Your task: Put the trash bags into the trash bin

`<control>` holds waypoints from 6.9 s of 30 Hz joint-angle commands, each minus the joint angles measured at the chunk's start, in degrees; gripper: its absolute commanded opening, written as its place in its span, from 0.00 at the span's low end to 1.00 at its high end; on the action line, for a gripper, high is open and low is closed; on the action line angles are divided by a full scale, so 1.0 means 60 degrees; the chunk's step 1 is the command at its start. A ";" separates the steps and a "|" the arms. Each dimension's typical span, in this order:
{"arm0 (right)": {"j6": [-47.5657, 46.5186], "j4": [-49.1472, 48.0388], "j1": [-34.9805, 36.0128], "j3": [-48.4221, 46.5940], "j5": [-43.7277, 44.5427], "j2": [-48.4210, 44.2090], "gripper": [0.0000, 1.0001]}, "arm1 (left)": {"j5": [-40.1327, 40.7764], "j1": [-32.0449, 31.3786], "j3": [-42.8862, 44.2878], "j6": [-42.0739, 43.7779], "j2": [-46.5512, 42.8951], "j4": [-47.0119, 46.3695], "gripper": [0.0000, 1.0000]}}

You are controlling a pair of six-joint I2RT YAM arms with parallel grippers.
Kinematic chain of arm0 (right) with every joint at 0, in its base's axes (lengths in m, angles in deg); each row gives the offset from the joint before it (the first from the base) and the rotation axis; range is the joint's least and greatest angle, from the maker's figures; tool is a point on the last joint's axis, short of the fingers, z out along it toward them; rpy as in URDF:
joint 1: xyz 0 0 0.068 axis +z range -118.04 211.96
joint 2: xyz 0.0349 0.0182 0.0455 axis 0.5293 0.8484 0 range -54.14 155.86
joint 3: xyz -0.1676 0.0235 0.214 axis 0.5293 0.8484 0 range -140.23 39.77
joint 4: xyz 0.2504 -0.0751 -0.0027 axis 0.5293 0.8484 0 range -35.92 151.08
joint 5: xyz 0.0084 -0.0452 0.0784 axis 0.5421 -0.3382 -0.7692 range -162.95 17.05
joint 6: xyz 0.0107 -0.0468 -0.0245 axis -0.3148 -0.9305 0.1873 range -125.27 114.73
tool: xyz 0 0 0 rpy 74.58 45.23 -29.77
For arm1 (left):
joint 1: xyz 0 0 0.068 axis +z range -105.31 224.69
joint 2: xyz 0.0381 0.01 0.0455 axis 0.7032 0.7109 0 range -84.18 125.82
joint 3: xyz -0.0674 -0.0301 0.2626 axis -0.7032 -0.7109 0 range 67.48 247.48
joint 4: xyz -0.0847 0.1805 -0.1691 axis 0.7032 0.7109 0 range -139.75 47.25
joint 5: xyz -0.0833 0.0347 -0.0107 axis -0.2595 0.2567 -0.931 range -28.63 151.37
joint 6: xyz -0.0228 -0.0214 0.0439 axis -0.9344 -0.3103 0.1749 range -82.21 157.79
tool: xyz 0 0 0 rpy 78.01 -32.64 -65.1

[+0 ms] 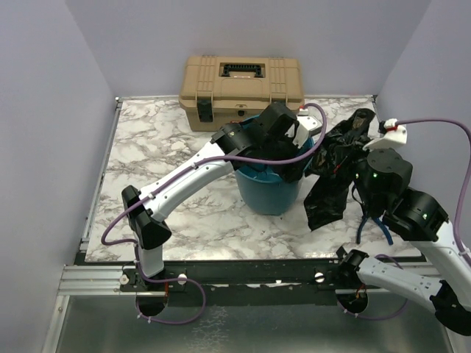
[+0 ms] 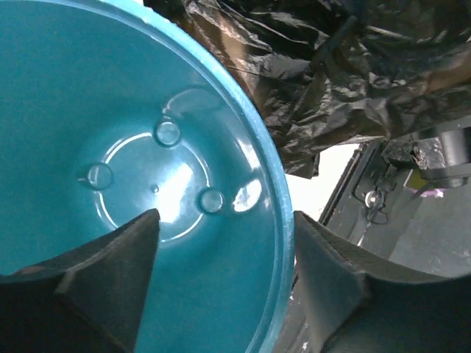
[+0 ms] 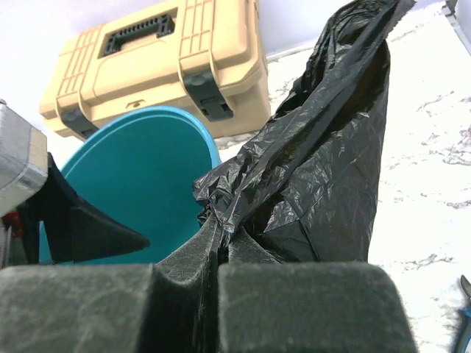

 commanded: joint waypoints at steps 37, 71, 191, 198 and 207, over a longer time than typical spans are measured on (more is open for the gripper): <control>-0.3775 -0.2361 -0.0025 -0.9640 -0.7515 0.7188 0.01 | 0.4225 0.3384 -0.4972 -0.3473 -0.6205 -0.4777 0.99; -0.1283 -0.3372 -0.0477 0.0335 -0.6818 0.0489 0.01 | -0.3286 0.4317 -0.7067 -0.4014 -0.5639 -0.7382 0.99; 0.1844 0.0537 -0.0467 0.2563 -0.3752 -0.2690 0.01 | -0.3252 0.3190 -0.7733 -0.3257 -0.5662 -0.4891 0.37; 0.1846 0.0470 -0.0472 0.2567 -0.3806 -0.2747 0.01 | -0.2595 0.2879 -0.7521 -0.3290 -0.5418 -0.4900 0.16; 0.1799 0.0216 -0.0471 0.2710 -0.3855 -0.2994 0.01 | -0.1932 0.2880 -0.7176 -0.3150 -0.5822 -0.5054 0.00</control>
